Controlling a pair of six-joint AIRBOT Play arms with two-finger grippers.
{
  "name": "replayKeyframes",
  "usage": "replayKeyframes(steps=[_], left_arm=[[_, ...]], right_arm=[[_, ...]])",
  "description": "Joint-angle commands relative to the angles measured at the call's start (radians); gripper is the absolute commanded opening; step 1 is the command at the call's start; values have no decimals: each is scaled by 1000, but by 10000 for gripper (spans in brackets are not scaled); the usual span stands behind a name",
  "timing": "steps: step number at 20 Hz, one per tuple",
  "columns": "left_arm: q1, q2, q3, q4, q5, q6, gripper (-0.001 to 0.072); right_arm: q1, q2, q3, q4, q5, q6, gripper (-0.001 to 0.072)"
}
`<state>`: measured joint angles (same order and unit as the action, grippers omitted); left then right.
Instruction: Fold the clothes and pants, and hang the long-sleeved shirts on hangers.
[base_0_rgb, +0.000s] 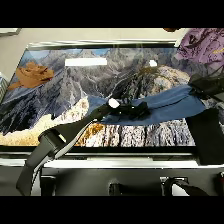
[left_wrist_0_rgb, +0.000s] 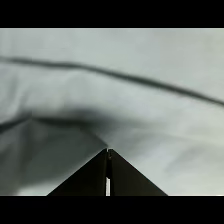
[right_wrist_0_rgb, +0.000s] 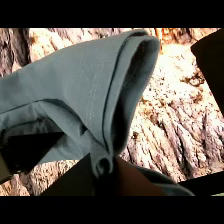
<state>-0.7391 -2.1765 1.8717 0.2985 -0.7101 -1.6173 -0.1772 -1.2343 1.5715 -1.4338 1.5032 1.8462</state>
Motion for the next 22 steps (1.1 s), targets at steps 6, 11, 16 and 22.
replayKeyframes(steps=[6,11,16,22], left_arm=[[283,196,42,485,-406,-27,12],[548,462,42,841,-656,-32,14],[758,632,42,944,-753,-33,15],[847,674,42,945,-768,-32,16]], right_arm=[[2,1,1,238,-93,126,25],[188,-16,1,250,-193,299,25],[533,-122,1,195,-437,489,26],[769,-334,1,196,-696,571,26]])
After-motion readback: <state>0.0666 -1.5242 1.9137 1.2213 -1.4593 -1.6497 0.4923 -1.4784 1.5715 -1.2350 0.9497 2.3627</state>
